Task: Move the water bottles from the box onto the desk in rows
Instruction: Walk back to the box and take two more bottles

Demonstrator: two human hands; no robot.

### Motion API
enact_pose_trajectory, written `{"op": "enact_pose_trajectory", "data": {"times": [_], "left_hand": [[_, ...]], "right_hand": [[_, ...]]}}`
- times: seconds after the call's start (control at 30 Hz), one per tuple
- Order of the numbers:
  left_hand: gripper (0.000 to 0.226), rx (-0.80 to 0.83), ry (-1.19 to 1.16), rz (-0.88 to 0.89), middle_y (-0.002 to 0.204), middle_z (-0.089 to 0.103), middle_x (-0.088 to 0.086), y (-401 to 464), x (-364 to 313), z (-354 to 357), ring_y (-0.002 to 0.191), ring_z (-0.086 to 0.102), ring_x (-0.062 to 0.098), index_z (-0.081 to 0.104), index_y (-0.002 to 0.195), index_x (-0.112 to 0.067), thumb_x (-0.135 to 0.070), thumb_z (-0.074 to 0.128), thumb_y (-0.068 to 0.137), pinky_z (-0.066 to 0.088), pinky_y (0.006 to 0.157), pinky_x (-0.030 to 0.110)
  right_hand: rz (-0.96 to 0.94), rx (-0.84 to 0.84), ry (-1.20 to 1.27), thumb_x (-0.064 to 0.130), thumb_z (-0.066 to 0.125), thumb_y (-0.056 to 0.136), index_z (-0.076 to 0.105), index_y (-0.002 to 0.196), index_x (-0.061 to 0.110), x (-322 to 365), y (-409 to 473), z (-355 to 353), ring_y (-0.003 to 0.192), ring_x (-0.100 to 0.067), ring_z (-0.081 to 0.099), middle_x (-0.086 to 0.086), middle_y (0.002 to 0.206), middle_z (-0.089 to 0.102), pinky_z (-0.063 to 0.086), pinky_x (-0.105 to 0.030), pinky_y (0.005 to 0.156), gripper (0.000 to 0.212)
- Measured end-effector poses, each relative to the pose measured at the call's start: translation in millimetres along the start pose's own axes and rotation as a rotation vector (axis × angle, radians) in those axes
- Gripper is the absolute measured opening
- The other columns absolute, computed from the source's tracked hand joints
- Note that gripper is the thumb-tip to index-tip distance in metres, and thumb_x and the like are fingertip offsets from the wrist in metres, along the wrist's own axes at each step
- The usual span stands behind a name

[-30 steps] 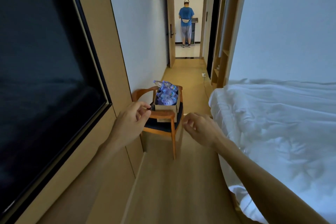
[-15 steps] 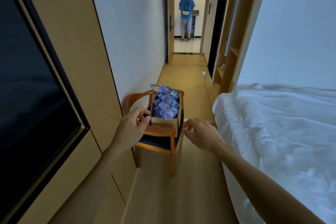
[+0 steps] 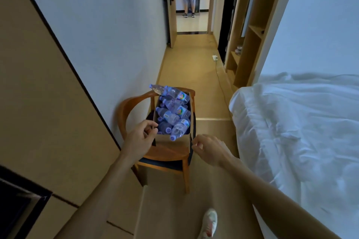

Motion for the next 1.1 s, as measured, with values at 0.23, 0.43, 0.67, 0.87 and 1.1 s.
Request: {"op": "enact_pose_trajectory", "data": {"times": [0.23, 0.43, 0.67, 0.87, 1.1], "left_hand": [[0.009, 0.009, -0.02, -0.199, 0.087, 0.058, 0.0, 92.5, 68.8, 39.7, 0.082, 0.057, 0.012, 0.062, 0.1, -0.028, -0.027, 0.054, 0.097, 0.042, 0.065, 0.016], [0.01, -0.008, -0.026, -0.312, 0.094, 0.065, -0.007, 153.7, 112.6, 56.0, 0.089, 0.062, 0.011, 0.062, 0.1, -0.033, -0.031, 0.054, 0.097, 0.052, 0.081, 0.035], [0.015, 0.028, -0.031, -0.431, 0.095, 0.064, -0.006, 173.5, 140.6, 71.4, 0.083, 0.062, 0.012, 0.061, 0.107, -0.031, -0.036, 0.05, 0.098, 0.053, 0.072, 0.033], [0.018, 0.044, -0.065, -0.443, 0.096, 0.063, -0.002, 201.9, 143.6, 68.9, 0.082, 0.062, 0.009, 0.06, 0.11, -0.024, -0.031, 0.047, 0.1, 0.049, 0.067, 0.018], [0.019, 0.094, -0.104, -0.435, 0.097, 0.062, -0.001, 223.1, 163.7, 58.6, 0.081, 0.06, 0.011, 0.06, 0.11, -0.018, -0.027, 0.045, 0.101, 0.045, 0.063, 0.013]], "right_hand": [[0.001, 0.232, 0.043, 0.044, 0.035, 0.096, 0.058, 0.113, 0.025, -29.0, 90.5, 56.4, 0.1, -0.02, 0.06, 0.004, 0.113, 0.06, 0.051, -0.039, 0.082, 0.034], [-0.045, 0.37, 0.007, 0.035, 0.039, 0.096, 0.052, 0.096, 0.019, -56.3, 168.3, 95.4, 0.093, -0.025, 0.058, -0.003, 0.109, 0.057, 0.052, -0.045, 0.079, 0.02], [-0.301, 0.417, -0.145, 0.031, 0.048, 0.097, 0.051, 0.129, 0.015, -46.2, 222.9, 132.9, 0.121, -0.034, 0.042, -0.014, 0.129, 0.044, 0.046, -0.045, 0.086, 0.036], [-0.579, 0.477, -0.443, 0.029, 0.051, 0.096, 0.058, 0.128, 0.02, -26.2, 234.3, 177.2, 0.116, -0.038, 0.048, -0.02, 0.13, 0.046, 0.044, -0.047, 0.091, 0.034], [-0.607, 0.557, -0.561, 0.026, 0.045, 0.1, 0.061, 0.124, 0.014, -17.8, 247.2, 189.5, 0.121, -0.037, 0.043, -0.016, 0.137, 0.043, 0.037, -0.045, 0.094, 0.032]]}}
Point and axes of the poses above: each hand's wrist, its own y-axis towards the middle knuckle, its own z-axis out of the palm, x = y × z, the point moved 9 cm from there along y, towards the middle knuckle
